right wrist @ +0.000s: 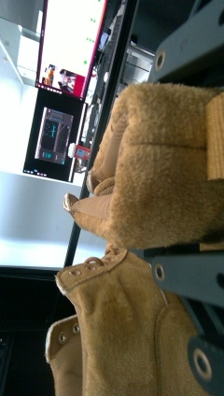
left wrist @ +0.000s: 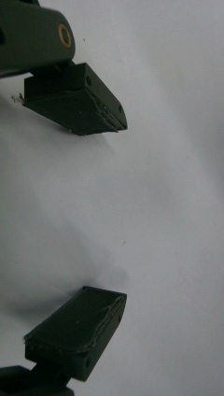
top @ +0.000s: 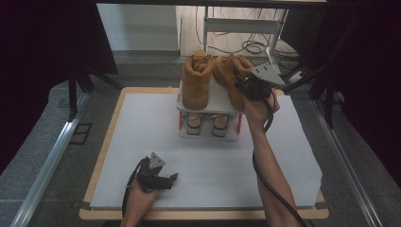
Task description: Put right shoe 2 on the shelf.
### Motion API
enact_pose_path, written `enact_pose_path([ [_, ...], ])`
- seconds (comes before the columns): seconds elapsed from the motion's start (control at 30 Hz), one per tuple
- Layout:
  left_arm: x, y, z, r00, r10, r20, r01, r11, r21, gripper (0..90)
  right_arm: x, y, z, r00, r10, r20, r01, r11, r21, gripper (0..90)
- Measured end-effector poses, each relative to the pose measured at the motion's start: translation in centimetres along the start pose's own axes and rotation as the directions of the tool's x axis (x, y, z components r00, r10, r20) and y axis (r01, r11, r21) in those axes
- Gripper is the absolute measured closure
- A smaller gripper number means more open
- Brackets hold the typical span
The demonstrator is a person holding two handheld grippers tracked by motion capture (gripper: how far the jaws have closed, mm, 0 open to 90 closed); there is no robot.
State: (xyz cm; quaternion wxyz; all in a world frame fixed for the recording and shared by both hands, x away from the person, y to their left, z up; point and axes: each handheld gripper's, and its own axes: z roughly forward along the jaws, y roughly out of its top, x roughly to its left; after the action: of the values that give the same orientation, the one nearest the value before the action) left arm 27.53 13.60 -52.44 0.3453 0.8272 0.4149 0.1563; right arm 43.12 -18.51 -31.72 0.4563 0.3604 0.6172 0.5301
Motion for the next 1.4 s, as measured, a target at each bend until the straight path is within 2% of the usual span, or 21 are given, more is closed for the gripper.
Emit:
enact_pose_path([
  [0.17,0.0,0.0,0.0,1.0,0.0,0.0,0.0,1.0,0.0,15.2,0.0,-0.4,-0.1,0.9997,0.022,0.002,-0.022,1.0,0.004,30.9],
  [0.27,0.0,0.0,0.0,1.0,0.0,0.0,0.0,1.0,0.0,15.2,-0.4,-0.6,-0.2,0.9986,0.041,-0.034,-0.04,0.999,0.023,23.9],
  [0.37,0.0,0.0,0.0,1.0,-0.001,0.0,0.001,1.0,0.0,15.2,-0.8,-1.0,-0.2,0.9975,0.049,-0.052,-0.048,0.999,0.003,20.5],
  [0.43,0.0,0.0,0.0,1.0,-0.001,0.0,0.001,1.0,0.0,15.2,-0.9,-1.0,-0.1,0.9965,0.062,-0.056,-0.061,0.998,0.016,18.5],
  [0.57,0.0,0.0,0.0,1.0,0.0,0.0,0.0,1.0,0.0,15.2,-0.7,-0.5,-0.2,0.9971,0.046,-0.06,-0.043,0.998,0.056,14.0],
  [0.73,0.0,0.0,0.0,1.0,0.0,0.0,0.0,1.0,0.0,15.2,-1.7,-0.5,-0.8,0.9892,0.084,-0.12,-0.075,0.994,0.077,11.4],
  [0.9,0.0,0.0,0.0,1.0,0.0,0.0,0.0,1.0,0.0,15.2,-2.2,-1.0,-1.4,0.9837,0.104,-0.146,-0.094,0.992,0.079,10.2],
  [1.03,0.0,0.0,0.0,1.0,-0.001,0.0,0.001,1.0,0.0,15.1,-2.4,-1.3,-1.9,0.9811,0.099,-0.166,-0.086,0.993,0.086,8.5],
  [1.17,0.0,0.0,0.0,1.0,-0.001,0.0,0.001,1.0,0.0,15.1,-2.8,-1.7,-2.4,0.9774,0.083,-0.194,-0.062,0.992,0.111,7.3],
  [1.27,0.0,0.0,0.0,1.0,-0.001,0.0,0.001,1.0,0.0,15.1,-3.2,-2.3,-2.6,0.9742,0.107,-0.199,-0.081,0.987,0.136,6.5],
  [1.33,0.0,0.0,0.0,1.0,-0.002,0.0,0.002,1.0,0.0,15.1,-3.4,-2.6,-2.7,0.9678,0.128,-0.217,-0.091,0.981,0.174,6.6],
  [1.4,0.0,0.0,0.0,1.0,-0.002,0.0,0.002,1.0,0.0,15.1,-3.6,-2.9,-2.9,0.9663,0.127,-0.224,-0.084,0.977,0.194,6.9],
])
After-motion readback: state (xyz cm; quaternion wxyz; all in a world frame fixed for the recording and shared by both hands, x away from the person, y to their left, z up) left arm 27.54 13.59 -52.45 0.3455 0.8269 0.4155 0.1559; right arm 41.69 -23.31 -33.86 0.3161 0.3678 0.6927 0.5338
